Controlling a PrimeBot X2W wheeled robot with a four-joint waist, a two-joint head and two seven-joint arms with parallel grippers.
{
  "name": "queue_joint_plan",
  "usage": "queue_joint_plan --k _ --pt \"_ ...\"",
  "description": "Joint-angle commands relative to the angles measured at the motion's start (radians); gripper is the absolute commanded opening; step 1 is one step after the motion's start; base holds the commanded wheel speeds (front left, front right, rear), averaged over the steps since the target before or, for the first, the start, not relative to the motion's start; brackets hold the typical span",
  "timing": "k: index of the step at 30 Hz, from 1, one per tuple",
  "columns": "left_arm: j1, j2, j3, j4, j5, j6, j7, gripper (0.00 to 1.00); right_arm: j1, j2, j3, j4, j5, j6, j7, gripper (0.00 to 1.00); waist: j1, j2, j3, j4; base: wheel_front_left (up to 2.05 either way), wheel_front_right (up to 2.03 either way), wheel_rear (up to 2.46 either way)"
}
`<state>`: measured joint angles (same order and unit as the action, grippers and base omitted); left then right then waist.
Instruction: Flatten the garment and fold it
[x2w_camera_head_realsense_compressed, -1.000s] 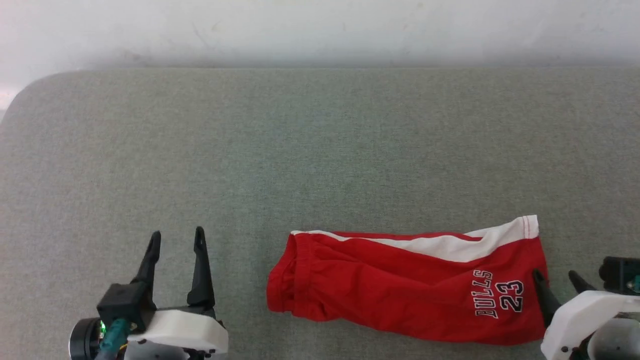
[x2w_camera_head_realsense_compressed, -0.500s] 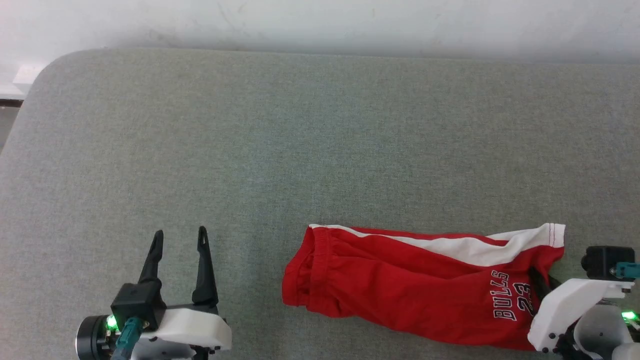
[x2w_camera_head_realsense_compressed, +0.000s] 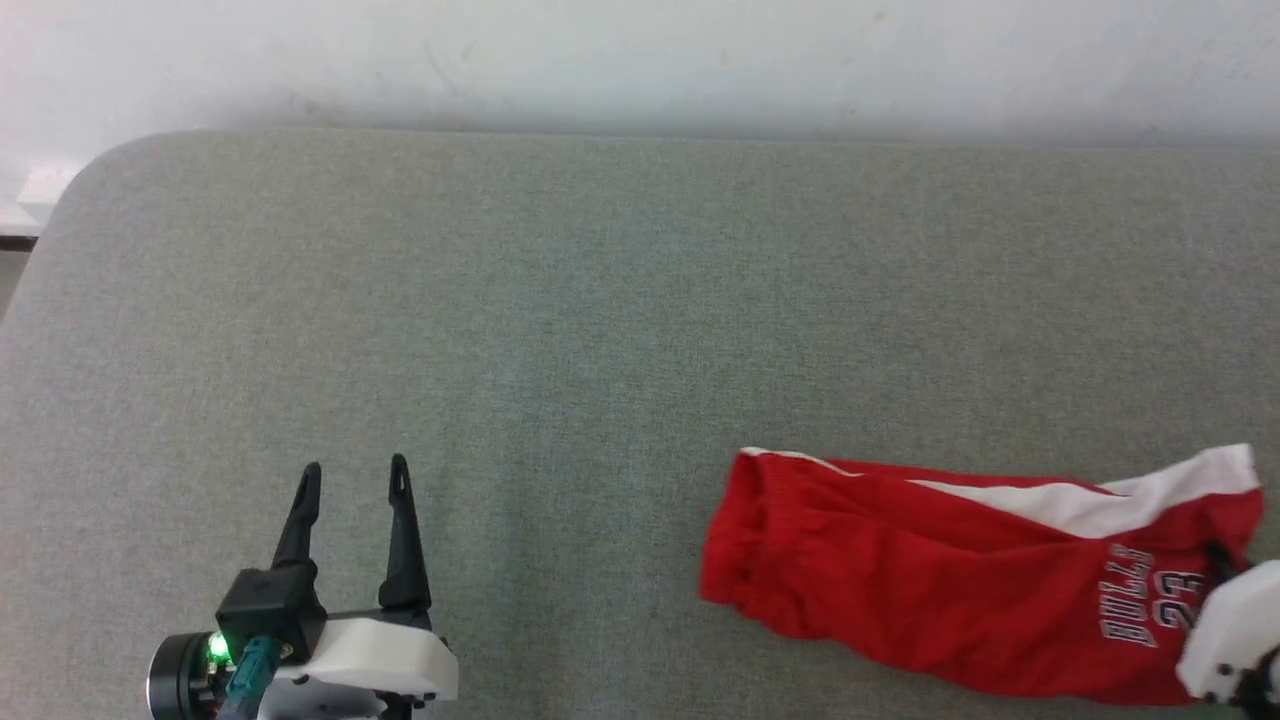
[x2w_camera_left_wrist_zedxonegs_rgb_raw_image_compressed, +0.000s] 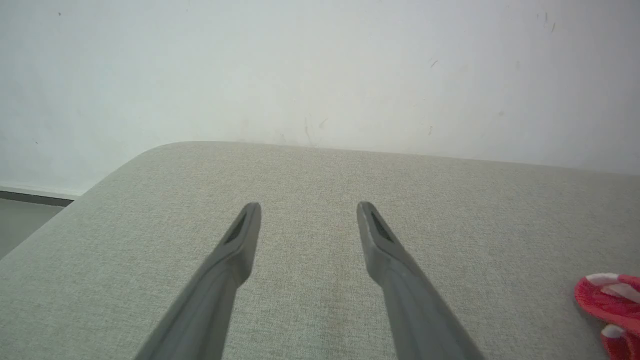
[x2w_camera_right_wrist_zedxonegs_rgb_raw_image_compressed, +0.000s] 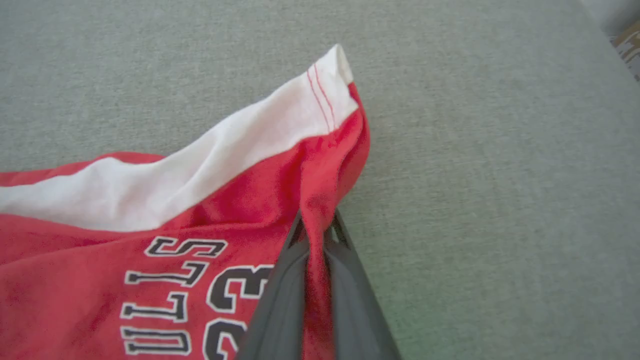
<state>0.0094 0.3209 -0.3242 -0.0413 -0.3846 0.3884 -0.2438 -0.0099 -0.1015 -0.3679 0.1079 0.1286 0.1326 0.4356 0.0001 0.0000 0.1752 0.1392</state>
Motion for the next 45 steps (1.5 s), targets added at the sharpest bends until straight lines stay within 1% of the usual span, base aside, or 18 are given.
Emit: queue_joint_plan --k 1,4,7,11,14,19,25,29,32,40,44,45 --pt "0.002 0.004 0.001 0.004 -0.001 0.003 -0.004 1.0 0.005 -0.008 -0.014 -0.007 -0.012 -0.002 -0.007 0.0 -0.0001 0.0 -0.01 -0.003 0.0 0.0 0.0" --pt "0.01 0.007 -0.004 0.009 -0.002 0.003 0.001 1.0 0.016 -0.032 -0.045 -0.019 -0.027 -0.002 -0.011 0.0 -0.0001 0.0 -0.027 -0.005 0.0 0.0 0.0" --pt "0.019 0.008 -0.008 0.014 -0.004 0.005 0.007 1.0 0.027 -0.027 -0.018 -0.044 -0.013 -0.002 0.001 0.0 -0.0001 0.0 -0.043 -0.01 0.0 0.0 0.0" --pt "0.026 0.004 -0.017 0.018 -0.01 0.003 0.012 1.0 0.051 -0.002 0.084 -0.111 0.042 -0.002 0.039 0.0 -0.0001 0.0 -0.058 -0.018 0.0 0.0 0.0" --pt "0.028 -0.001 -0.023 0.021 -0.012 0.003 0.013 1.0 0.071 0.019 0.188 -0.181 0.084 -0.002 0.079 0.0 -0.0001 0.0 -0.067 -0.024 0.0 0.0 0.0" --pt "0.024 -0.009 -0.035 0.028 -0.016 0.0 0.015 1.0 0.08 0.027 0.333 -0.276 0.133 -0.002 0.122 0.0 -0.0001 0.0 -0.071 -0.024 0.0 0.0 0.0" --pt "0.016 -0.016 -0.047 0.04 -0.022 -0.008 0.015 1.0 0.036 0.035 0.45 -0.327 0.156 -0.002 0.145 0.0 -0.0001 0.0 -0.06 -0.007 0.0 0.0 0.0" --pt "0.003 -0.021 -0.051 0.049 -0.025 -0.013 0.014 1.0 -0.008 0.038 0.501 -0.308 0.152 -0.002 0.171 0.0 -0.0001 0.0 -0.047 0.011 0.0 0.0 0.0" --pt "-0.007 -0.03 -0.055 0.056 -0.029 -0.017 0.012 1.0 -0.039 0.039 0.531 -0.265 0.14 -0.002 0.191 0.0 -0.0001 0.0 -0.037 0.028 0.0 0.0 0.0" --pt "-0.03 -0.056 -0.064 0.083 -0.037 -0.027 0.003 1.0 -0.114 0.043 0.569 -0.091 0.081 -0.002 0.261 0.0 -0.0001 0.0 -0.016 0.059 0.0 0.0 0.0" --pt "-0.044 -0.069 -0.069 0.104 -0.04 -0.036 -0.002 1.0 -0.14 0.044 0.582 -0.013 0.068 -0.002 0.275 0.0 -0.0001 0.0 -0.013 0.068 0.0 0.0 0.0" --pt "-0.046 -0.071 -0.069 0.109 -0.041 -0.038 -0.003 1.0 -0.144 0.044 0.584 -0.002 0.061 -0.002 0.274 0.41 -0.0001 0.0 -0.014 0.068 0.0 0.0 0.0"
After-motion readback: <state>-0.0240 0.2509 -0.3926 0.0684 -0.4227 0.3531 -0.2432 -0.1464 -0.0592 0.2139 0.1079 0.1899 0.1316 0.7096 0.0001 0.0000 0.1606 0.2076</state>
